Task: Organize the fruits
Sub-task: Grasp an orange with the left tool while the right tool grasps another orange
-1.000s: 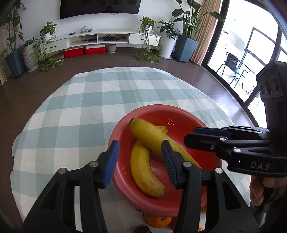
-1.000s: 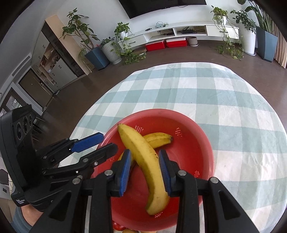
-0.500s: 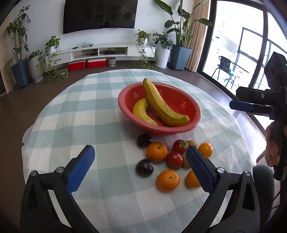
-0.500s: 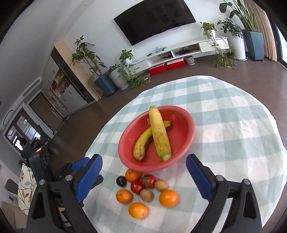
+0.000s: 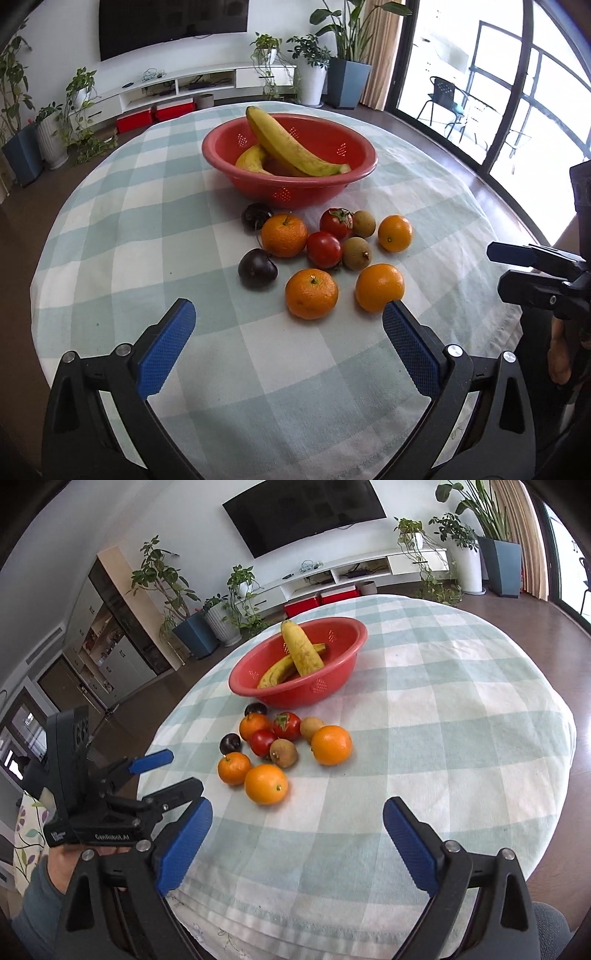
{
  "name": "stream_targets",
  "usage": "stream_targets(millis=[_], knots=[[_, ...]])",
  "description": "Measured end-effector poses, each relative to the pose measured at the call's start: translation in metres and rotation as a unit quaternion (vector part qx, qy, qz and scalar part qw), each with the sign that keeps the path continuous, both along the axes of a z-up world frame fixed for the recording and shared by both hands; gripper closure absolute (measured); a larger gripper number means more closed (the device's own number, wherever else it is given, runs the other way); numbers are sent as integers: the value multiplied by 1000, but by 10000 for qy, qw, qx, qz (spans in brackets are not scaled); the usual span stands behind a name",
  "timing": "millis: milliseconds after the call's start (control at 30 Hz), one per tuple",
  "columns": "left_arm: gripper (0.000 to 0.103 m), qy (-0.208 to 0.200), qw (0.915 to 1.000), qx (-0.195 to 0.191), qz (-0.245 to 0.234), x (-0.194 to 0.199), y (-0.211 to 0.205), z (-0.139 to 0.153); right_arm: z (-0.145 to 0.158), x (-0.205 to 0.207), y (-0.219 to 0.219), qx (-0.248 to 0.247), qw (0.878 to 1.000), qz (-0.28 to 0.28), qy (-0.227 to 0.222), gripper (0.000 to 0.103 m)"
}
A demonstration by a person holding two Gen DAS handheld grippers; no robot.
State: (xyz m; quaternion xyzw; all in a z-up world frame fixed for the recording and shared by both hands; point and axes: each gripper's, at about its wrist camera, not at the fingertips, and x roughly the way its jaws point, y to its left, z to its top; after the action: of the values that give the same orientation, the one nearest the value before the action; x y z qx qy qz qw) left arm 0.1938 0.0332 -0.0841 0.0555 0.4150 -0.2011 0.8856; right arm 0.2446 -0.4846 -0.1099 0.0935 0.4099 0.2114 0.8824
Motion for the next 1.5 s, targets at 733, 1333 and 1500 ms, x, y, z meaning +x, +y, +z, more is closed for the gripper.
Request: stream_targets(millis=[733, 1333, 1500], knots=[[48, 455, 9823, 826, -1617, 42, -48, -27, -12, 2, 3, -48, 9999, 27, 132, 20], [67, 707, 9854, 603, -1429, 48, -43, -39, -16, 5, 8, -98, 9997, 71, 213, 24], [68, 763, 9866, 464, -1363, 43, -36, -36, -16, 9, 9, -143, 9997, 68, 211, 24]])
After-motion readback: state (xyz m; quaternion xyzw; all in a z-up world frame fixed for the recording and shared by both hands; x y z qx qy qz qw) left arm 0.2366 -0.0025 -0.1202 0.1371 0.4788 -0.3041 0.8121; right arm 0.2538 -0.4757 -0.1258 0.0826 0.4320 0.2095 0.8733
